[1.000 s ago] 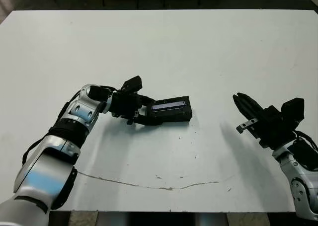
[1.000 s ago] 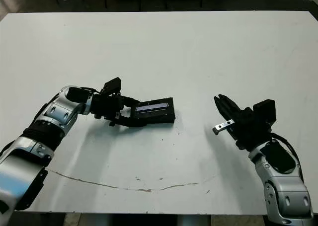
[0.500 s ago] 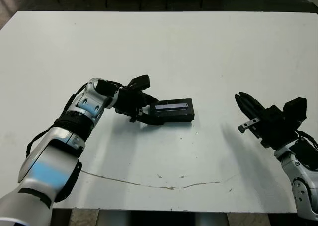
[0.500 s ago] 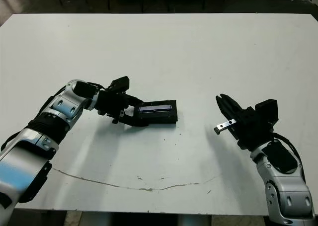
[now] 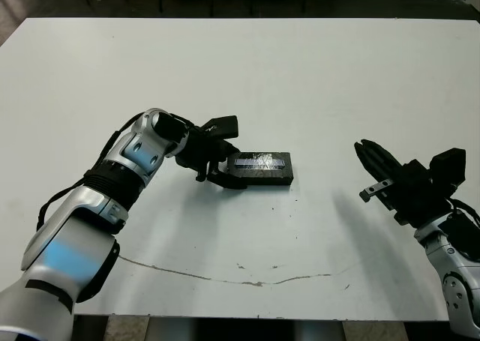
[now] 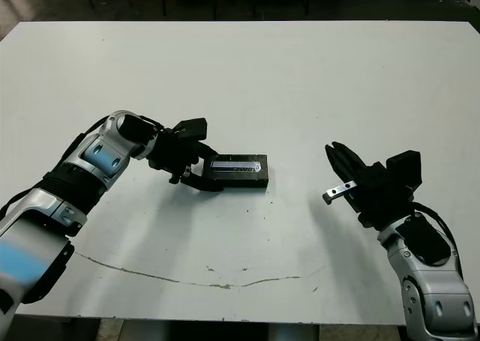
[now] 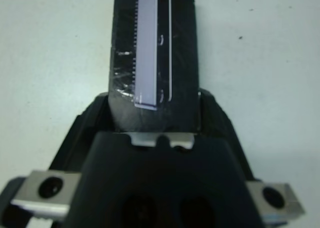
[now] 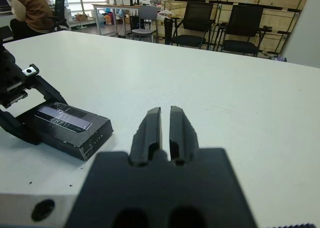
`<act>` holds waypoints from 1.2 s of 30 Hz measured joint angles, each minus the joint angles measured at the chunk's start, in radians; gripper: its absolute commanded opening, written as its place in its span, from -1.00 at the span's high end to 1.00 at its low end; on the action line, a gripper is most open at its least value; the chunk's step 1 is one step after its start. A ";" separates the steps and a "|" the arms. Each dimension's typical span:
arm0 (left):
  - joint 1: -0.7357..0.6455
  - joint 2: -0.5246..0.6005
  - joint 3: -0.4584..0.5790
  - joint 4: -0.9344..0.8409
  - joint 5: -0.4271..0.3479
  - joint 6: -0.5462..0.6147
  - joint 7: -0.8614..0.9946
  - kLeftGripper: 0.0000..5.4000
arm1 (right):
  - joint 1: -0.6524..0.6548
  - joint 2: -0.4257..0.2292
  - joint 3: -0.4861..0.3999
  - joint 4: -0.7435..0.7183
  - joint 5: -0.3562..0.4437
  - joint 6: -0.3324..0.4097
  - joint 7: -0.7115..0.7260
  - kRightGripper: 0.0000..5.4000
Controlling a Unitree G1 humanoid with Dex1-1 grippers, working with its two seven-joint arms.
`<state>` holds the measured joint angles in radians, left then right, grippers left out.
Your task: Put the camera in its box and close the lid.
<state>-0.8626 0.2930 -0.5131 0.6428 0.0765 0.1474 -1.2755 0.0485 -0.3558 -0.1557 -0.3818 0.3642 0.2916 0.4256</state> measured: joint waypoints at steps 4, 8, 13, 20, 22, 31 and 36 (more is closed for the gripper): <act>0.001 0.009 -0.004 -0.010 0.000 0.005 -0.005 -0.09 | 0.000 0.000 0.006 -0.001 -0.001 0.000 0.000 1.00; -0.003 0.024 -0.015 -0.012 0.000 -0.013 -0.029 -0.35 | 0.000 0.000 0.009 -0.024 -0.003 0.002 -0.004 1.00; 0.006 0.047 -0.021 -0.013 -0.001 -0.104 -0.025 -0.65 | 0.000 0.000 0.008 -0.026 0.000 0.003 -0.003 1.00; 0.063 0.125 0.023 -0.021 -0.057 -0.140 -0.029 -0.99 | 0.008 0.000 0.005 -0.043 0.007 0.007 -0.003 1.00; 0.089 0.159 0.041 -0.025 -0.076 -0.145 -0.037 -0.99 | 0.010 0.000 0.004 -0.044 0.011 0.007 -0.003 1.00; 0.170 0.322 0.089 -0.073 -0.084 -0.269 -0.013 -0.99 | 0.010 -0.002 0.006 -0.072 0.011 0.032 -0.013 1.00; 0.258 0.419 0.174 -0.148 -0.097 -0.188 0.055 -0.99 | 0.011 -0.002 0.008 -0.085 0.011 0.052 -0.022 1.00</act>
<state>-0.6047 0.7116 -0.3395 0.4947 -0.0201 -0.0404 -1.2210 0.0595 -0.3576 -0.1472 -0.4668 0.3748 0.3434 0.4037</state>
